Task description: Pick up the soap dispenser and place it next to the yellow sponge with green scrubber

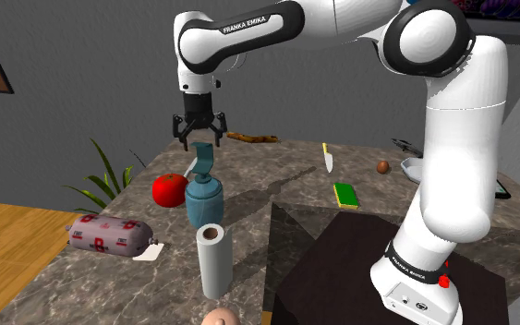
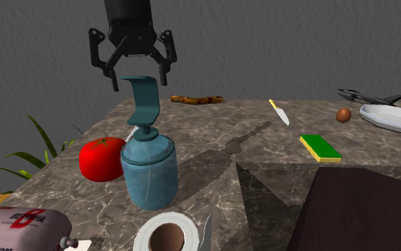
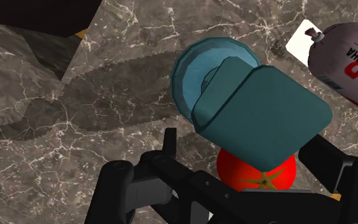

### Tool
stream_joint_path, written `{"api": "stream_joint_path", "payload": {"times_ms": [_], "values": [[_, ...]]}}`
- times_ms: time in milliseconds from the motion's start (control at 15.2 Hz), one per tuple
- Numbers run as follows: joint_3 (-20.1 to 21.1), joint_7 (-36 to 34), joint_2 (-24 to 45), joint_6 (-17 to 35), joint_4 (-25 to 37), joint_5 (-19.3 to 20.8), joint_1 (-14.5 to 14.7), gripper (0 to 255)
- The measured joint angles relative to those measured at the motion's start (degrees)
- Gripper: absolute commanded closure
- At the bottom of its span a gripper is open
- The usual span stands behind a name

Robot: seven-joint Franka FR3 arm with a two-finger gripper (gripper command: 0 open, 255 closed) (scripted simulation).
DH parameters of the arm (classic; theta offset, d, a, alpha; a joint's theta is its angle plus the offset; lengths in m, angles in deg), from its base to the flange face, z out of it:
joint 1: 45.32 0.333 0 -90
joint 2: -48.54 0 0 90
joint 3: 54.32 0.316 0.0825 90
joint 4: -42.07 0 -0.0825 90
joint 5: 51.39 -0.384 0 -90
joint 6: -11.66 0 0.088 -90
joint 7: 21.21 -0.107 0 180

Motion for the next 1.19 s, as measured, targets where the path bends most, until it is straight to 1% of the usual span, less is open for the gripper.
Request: {"api": "stream_joint_path", "payload": {"times_ms": [66,132,792,1188], "values": [[0.00,0.00,0.00,0.01,-0.01,0.00,0.00,0],[0.00,0.00,0.00,0.01,-0.01,0.00,0.00,255],[-0.01,-0.01,-0.03,0.01,-0.02,0.01,-0.01,255],[0.09,-0.27,-0.38,-3.54,3.16,-0.06,0.08,255]]}}
